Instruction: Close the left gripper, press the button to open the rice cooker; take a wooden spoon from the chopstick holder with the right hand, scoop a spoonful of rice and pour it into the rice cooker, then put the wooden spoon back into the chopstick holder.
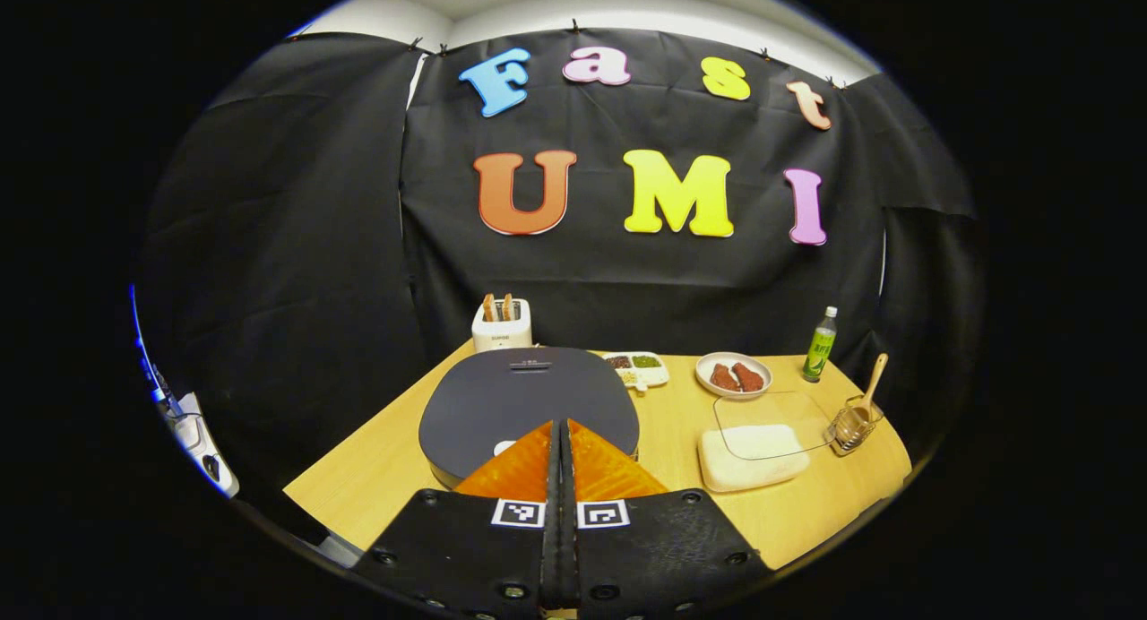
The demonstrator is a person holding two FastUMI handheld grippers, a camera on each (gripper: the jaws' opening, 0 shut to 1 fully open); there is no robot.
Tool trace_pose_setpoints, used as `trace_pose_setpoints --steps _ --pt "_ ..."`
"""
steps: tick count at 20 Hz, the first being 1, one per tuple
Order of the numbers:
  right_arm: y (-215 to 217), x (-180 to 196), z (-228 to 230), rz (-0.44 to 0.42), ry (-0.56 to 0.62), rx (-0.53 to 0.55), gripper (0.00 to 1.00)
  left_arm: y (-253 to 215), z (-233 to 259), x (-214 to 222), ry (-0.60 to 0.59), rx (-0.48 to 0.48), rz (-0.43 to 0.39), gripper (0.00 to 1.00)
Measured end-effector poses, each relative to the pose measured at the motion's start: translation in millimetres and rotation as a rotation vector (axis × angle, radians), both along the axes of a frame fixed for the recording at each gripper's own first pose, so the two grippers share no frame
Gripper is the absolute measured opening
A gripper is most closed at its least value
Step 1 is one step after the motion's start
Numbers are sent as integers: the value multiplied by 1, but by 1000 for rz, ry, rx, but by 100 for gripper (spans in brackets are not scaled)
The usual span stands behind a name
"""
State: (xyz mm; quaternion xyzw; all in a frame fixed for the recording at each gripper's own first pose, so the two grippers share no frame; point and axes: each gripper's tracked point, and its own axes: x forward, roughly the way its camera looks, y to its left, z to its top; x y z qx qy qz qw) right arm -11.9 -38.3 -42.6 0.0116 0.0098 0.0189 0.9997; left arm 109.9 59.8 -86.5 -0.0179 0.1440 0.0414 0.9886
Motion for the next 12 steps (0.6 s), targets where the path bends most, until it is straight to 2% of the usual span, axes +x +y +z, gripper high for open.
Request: trace_pose_setpoints --steps 5,9,12 --pt "-3 7 -9 3 22 -9 100 8 -31 21 96 -40 38 0" --pt "-7 11 -14 -5 26 -19 100 20 -41 31 110 -32 71 0" --pt "-8 14 -21 -9 43 -27 100 18 -51 32 135 -15 55 0"
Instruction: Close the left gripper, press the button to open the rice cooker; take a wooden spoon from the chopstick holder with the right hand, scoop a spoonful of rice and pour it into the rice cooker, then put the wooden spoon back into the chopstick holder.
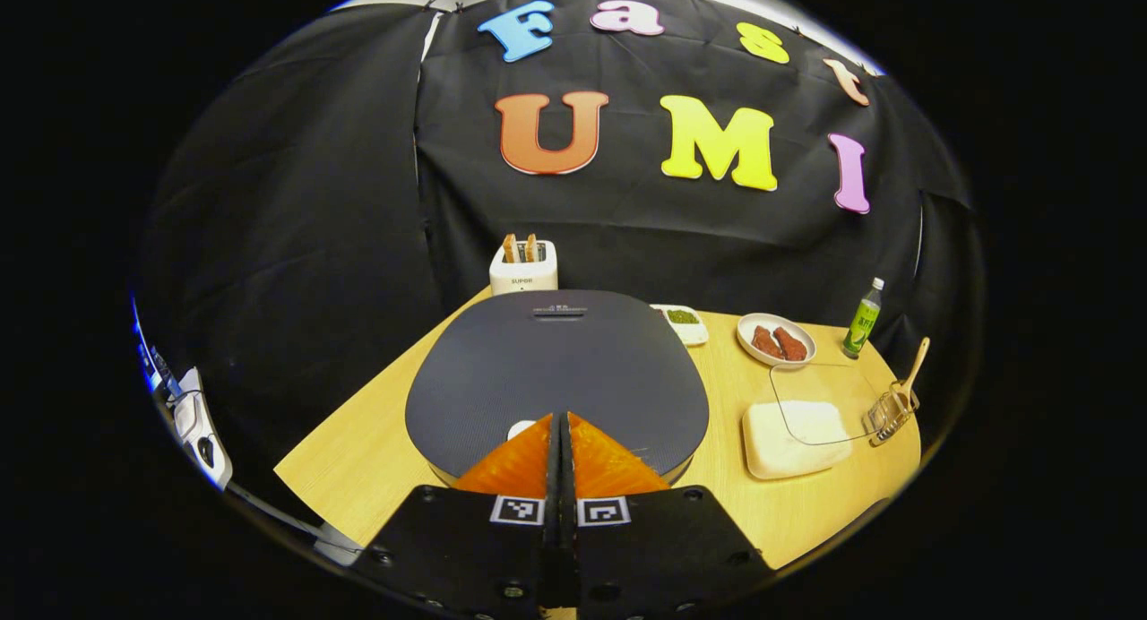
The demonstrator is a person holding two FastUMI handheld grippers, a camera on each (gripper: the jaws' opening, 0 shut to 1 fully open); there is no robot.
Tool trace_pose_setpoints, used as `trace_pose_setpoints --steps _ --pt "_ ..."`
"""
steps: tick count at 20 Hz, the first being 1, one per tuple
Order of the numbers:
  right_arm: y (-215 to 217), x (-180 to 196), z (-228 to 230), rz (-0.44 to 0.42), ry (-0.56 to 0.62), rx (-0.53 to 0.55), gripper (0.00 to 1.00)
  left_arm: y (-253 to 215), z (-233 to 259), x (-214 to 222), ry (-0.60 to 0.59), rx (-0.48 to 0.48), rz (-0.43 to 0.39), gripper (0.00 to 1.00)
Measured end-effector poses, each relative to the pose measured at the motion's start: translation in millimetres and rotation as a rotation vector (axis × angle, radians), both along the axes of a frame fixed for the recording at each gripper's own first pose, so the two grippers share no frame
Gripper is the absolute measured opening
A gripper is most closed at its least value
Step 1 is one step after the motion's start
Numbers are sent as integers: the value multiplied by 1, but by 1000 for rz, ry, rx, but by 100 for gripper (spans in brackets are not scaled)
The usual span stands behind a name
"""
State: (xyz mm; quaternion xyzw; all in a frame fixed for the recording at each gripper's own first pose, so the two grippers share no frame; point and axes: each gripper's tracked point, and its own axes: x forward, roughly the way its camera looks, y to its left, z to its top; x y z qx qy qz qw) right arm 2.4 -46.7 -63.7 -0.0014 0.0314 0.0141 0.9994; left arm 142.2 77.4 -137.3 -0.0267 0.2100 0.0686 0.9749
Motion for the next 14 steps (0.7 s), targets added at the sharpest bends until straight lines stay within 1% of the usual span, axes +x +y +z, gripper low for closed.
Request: trace_pose_setpoints --steps 1,4,7,9,11,12,13,14 --pt "-1 1 -2 -2 5 -3 100 0 -6 -3 28 2 -5 0" --pt "-1 5 -5 -10 14 -6 100 0 -10 -6 55 6 -16 0" --pt "1 9 -11 -9 35 -5 100 0 -10 -6 45 -10 -17 1" --pt "-1 11 -14 -13 39 -13 100 -1 -4 -6 27 -8 -14 0" --pt "-3 12 -17 -24 41 -25 100 -3 4 -13 -7 28 -23 0" --pt "-4 14 -21 -28 47 -30 100 -2 16 -14 -54 58 -11 1" --pt "-4 15 -24 -31 54 -34 100 -5 26 -16 -91 76 -8 3" --pt "-4 16 -27 -33 61 -34 100 -3 43 -20 -145 96 15 17"
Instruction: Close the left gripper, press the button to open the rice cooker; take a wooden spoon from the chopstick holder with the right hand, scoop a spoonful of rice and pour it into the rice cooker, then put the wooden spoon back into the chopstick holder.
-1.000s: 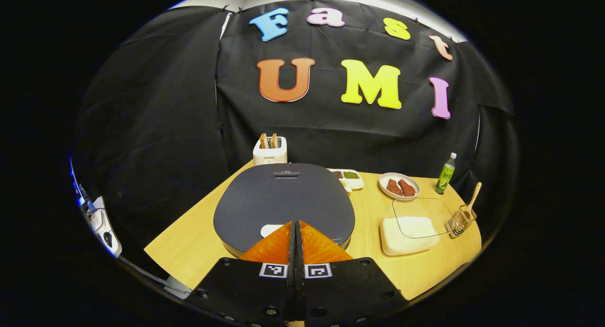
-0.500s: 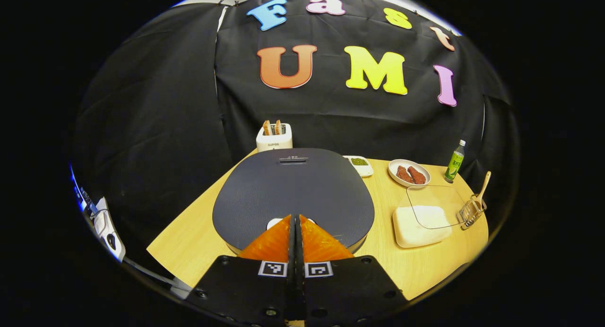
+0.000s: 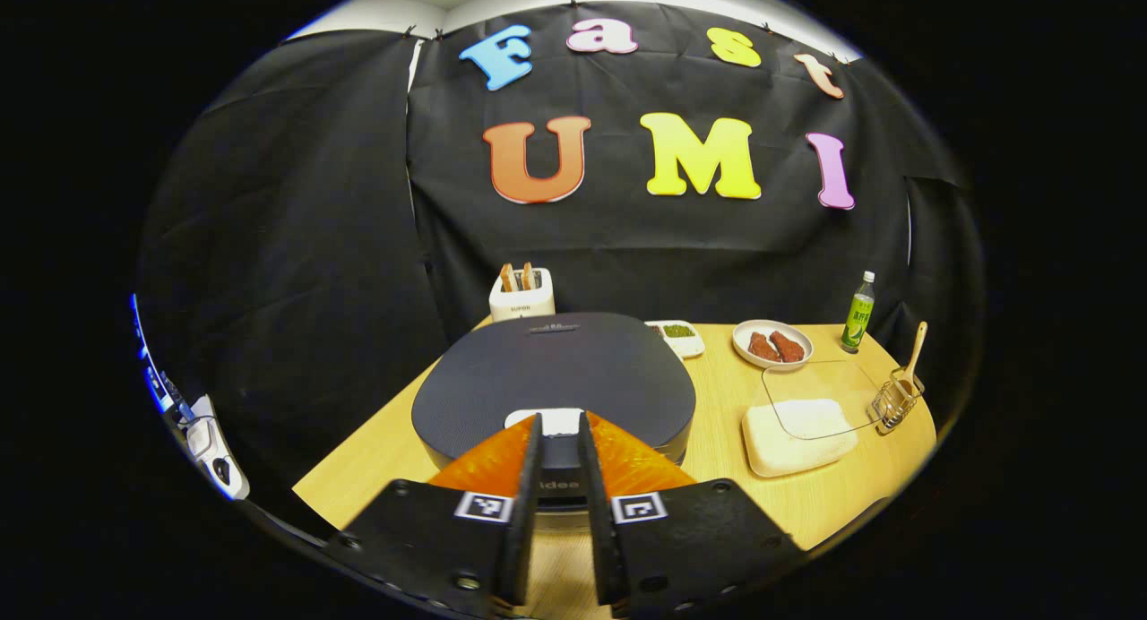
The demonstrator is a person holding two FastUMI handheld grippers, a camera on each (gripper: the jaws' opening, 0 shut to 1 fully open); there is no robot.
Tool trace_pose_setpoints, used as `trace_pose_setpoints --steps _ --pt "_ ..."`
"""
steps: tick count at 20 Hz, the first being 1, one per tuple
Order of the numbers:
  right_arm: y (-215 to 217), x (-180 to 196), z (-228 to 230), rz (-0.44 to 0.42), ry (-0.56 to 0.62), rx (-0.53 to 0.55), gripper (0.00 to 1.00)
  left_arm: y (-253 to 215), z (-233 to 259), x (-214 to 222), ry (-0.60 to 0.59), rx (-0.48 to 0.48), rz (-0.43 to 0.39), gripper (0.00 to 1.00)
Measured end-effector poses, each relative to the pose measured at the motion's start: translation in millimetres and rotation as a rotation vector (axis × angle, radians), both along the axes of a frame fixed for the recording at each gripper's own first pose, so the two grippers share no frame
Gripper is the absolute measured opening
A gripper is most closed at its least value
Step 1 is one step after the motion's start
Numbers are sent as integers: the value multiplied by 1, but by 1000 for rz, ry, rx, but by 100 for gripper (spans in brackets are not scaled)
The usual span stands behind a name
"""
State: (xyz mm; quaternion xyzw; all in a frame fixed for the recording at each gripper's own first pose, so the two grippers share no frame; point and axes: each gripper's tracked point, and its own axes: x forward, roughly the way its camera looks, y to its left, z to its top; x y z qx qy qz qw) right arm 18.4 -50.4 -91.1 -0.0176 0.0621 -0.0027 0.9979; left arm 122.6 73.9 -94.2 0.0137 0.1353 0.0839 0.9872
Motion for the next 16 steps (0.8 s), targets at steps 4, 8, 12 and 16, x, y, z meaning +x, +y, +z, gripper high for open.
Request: trace_pose_setpoints --steps 4,8,12,16 --pt "7 5 -14 4 27 12 100 -7 34 -18 -97 -30 31 93" --pt "13 11 -27 12 49 -3 100 -21 41 -39 -117 -44 -19 93" --pt "13 17 -31 11 55 5 100 -28 46 -55 -152 -20 -32 93" --pt "9 32 -29 -1 19 40 100 -37 52 -74 -188 -37 -53 93"
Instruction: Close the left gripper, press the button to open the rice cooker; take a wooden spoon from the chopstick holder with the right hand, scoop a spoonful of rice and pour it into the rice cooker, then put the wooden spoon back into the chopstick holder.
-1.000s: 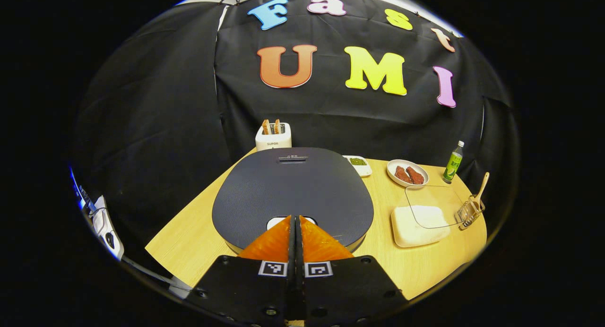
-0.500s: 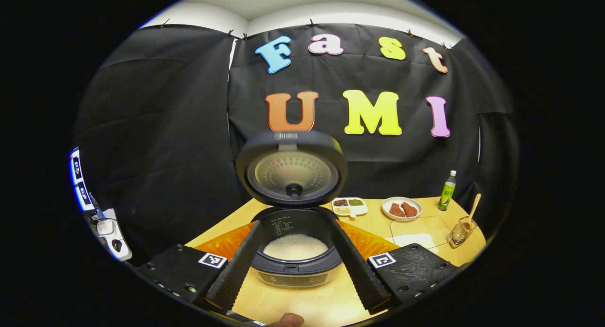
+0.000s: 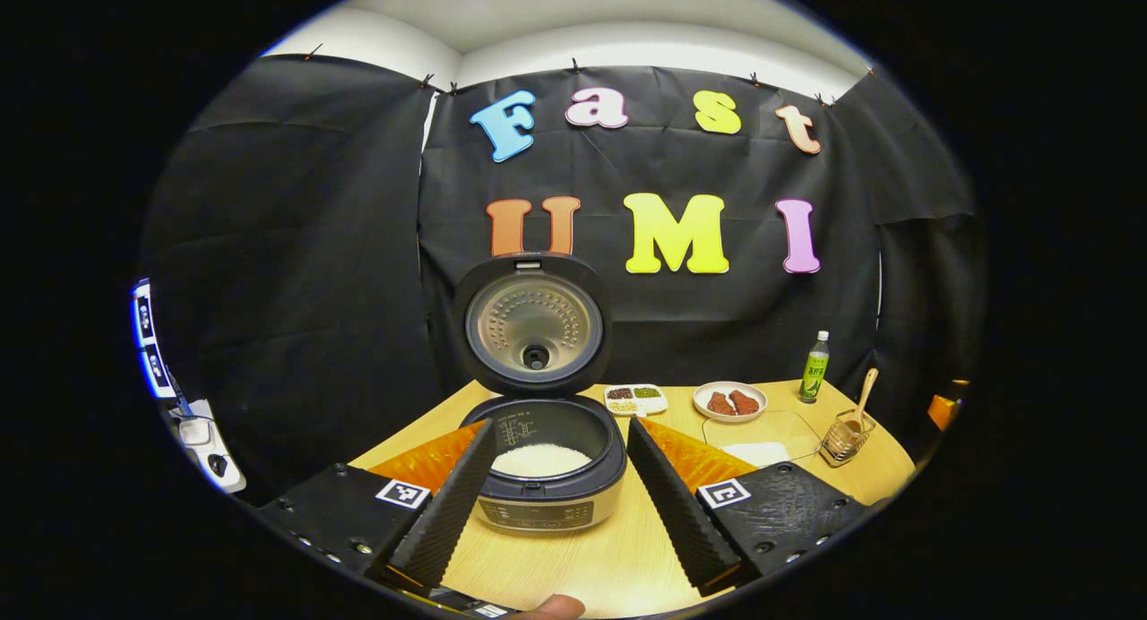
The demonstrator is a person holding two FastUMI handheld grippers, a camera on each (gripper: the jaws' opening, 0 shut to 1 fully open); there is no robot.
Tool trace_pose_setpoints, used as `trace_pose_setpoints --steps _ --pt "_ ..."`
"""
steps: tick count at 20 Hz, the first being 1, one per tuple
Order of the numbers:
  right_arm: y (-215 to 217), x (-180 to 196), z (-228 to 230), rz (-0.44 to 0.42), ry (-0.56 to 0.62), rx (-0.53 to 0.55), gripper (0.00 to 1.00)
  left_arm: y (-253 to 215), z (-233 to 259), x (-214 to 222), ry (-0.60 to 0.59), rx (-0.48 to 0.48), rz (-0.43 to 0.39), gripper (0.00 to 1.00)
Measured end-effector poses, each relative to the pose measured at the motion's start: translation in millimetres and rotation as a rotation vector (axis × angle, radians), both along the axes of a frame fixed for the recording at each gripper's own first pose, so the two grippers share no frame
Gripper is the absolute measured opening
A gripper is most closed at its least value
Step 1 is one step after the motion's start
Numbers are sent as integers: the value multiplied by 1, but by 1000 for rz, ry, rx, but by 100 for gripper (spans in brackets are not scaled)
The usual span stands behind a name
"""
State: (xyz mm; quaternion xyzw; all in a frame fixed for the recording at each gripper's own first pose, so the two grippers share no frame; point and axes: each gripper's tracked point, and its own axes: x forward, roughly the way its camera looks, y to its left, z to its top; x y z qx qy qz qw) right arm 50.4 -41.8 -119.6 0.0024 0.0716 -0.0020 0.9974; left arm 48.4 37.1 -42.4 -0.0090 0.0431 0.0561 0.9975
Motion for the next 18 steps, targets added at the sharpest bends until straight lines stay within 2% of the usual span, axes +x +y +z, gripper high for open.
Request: trace_pose_setpoints --steps 5,8,17,18 --pt "-11 47 -9 -25 -35 41 100 -11 -1 -29 -45 45 -1 94" --pt "-26 84 -19 -78 -29 29 100 -23 -1 -52 -80 57 -30 94" --pt "-25 190 -65 -69 53 -1 99 -49 -4 -104 -148 103 -95 94" --pt "-29 201 -71 -77 65 3 98 -52 -3 -108 -157 95 -103 87"
